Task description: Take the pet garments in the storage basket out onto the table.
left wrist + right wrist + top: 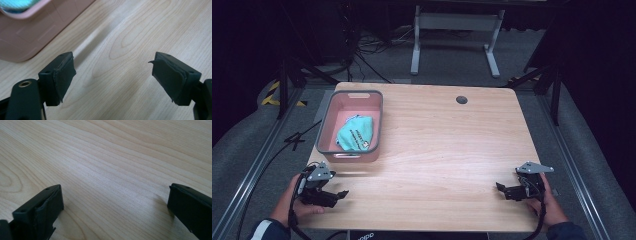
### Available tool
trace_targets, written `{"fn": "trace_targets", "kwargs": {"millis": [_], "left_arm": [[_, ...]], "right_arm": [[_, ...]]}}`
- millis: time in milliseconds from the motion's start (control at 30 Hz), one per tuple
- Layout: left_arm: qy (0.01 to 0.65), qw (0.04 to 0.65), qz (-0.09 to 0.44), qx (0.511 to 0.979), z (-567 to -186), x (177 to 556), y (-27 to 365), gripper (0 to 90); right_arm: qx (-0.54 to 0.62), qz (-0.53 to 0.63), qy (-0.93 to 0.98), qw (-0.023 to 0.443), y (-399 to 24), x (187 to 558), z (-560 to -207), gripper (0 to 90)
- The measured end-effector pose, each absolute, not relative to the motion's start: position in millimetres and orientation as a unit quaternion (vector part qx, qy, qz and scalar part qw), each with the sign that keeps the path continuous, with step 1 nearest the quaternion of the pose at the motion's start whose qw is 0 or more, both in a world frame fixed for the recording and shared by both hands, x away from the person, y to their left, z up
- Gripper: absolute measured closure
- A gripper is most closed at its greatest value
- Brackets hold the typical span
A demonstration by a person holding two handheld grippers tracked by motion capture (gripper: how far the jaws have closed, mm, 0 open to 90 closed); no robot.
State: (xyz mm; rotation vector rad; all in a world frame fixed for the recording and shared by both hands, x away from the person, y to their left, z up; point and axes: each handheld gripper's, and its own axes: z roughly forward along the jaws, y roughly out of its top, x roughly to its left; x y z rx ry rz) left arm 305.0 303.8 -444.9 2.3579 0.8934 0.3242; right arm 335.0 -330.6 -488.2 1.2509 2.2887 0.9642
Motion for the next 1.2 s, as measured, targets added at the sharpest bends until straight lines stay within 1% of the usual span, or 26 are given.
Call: {"fn": "trace_targets", "kwargs": {"millis": [233, 333, 400, 467, 633, 800, 967, 1200], "left_arm": [[0.325, 0.296, 0.136, 0.888, -432, 302, 301, 18.5], [0.327, 0.306, 0.142, 0.883, -423, 303, 303, 18.1], [0.326, 0.309, 0.149, 0.881, -418, 303, 303, 18.2], [0.322, 0.319, 0.145, 0.879, -412, 305, 302, 18.3], [0.313, 0.319, 0.161, 0.88, -397, 310, 297, 18.6], [0.312, 0.324, 0.185, 0.874, -379, 320, 295, 18.6], [0.309, 0.328, 0.192, 0.872, -365, 331, 294, 18.4], [0.321, 0.33, 0.195, 0.866, -351, 352, 296, 17.9]], "right_arm": [[0.442, 0.341, 0.81, 0.179, -331, 335, -488, 0.7], [0.442, 0.341, 0.81, 0.179, -331, 335, -488, 0.7], [0.442, 0.341, 0.81, 0.179, -331, 335, -488, 0.7], [0.442, 0.341, 0.81, 0.179, -331, 335, -488, 0.7], [0.443, 0.341, 0.809, 0.179, -331, 335, -488, 0.7], [0.443, 0.341, 0.81, 0.179, -331, 335, -488, 0.7], [0.443, 0.341, 0.81, 0.179, -331, 335, -488, 0.7], [0.442, 0.341, 0.81, 0.18, -331, 335, -488, 0.7]]}}
